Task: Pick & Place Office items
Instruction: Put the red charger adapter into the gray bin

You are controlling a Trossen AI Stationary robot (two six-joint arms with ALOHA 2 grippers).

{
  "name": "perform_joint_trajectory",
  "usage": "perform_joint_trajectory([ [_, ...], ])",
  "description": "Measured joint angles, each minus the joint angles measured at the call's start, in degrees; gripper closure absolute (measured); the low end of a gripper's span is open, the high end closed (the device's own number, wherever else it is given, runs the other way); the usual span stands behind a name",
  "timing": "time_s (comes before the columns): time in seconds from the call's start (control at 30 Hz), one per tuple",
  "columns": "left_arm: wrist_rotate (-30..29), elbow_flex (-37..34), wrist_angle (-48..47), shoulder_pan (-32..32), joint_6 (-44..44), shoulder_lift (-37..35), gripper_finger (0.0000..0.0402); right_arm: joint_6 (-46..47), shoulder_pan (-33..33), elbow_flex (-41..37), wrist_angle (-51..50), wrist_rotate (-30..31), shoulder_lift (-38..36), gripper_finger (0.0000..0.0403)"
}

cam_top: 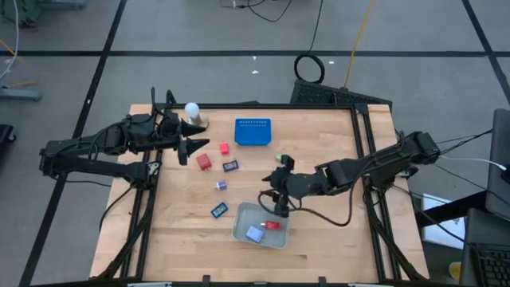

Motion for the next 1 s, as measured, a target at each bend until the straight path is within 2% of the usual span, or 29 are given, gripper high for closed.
perform_joint_trajectory([
  [0.3, 0.01, 0.00, 0.01, 0.00, 0.00, 0.00, 0.0147, -0.65, -1.99, -0.01, 0.48, 0.10, -4.19, 0.0232],
  [0.63, -0.65, 0.00, 0.02, -0.02, -0.14, 0.01, 0.0147, -0.70, -3.80, -0.02, 5.63, -0.06, -6.24, 0.0232],
  [0.83, -2.05, 0.00, 0.05, 0.01, -7.13, 0.00, 0.0147, -3.05, -3.95, -0.02, 9.95, 0.02, -6.92, 0.0232],
  [1.0, -2.84, 0.00, 0.05, 0.01, -6.69, 0.00, 0.0147, -5.29, -4.43, -0.07, 9.45, 4.95, -10.26, 0.0232],
])
